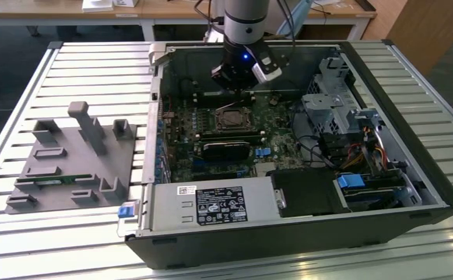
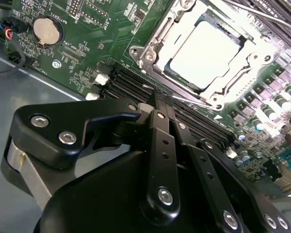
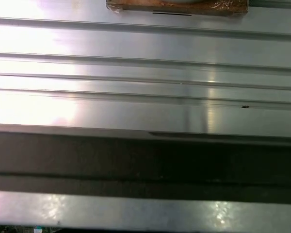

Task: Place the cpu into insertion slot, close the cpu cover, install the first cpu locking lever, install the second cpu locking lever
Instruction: 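Install the first cpu locking lever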

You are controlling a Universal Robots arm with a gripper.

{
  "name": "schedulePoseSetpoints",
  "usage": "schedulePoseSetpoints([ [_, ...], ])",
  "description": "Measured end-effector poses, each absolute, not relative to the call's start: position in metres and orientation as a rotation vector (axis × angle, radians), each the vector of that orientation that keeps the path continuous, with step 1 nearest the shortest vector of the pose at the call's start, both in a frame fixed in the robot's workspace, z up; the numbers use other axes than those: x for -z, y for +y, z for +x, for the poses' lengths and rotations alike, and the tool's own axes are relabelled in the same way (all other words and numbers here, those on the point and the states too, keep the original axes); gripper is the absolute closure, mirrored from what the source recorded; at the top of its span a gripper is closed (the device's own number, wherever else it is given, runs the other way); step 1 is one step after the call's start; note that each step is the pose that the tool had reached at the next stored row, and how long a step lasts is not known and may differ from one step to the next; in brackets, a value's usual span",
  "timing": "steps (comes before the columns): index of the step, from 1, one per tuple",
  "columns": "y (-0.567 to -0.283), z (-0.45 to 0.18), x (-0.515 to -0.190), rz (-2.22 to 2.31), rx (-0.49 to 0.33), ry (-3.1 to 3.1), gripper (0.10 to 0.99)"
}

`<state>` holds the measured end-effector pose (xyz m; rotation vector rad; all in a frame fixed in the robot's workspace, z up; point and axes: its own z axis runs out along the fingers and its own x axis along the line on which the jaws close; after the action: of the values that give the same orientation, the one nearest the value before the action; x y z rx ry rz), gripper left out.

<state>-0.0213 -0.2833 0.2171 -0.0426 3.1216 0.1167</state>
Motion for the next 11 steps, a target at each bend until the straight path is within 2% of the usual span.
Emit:
schedulePoseSetpoints([
  [11, -0.2833, -0.0183, -0.2068, -0.043, -0.117, 3.122, 0.98],
])
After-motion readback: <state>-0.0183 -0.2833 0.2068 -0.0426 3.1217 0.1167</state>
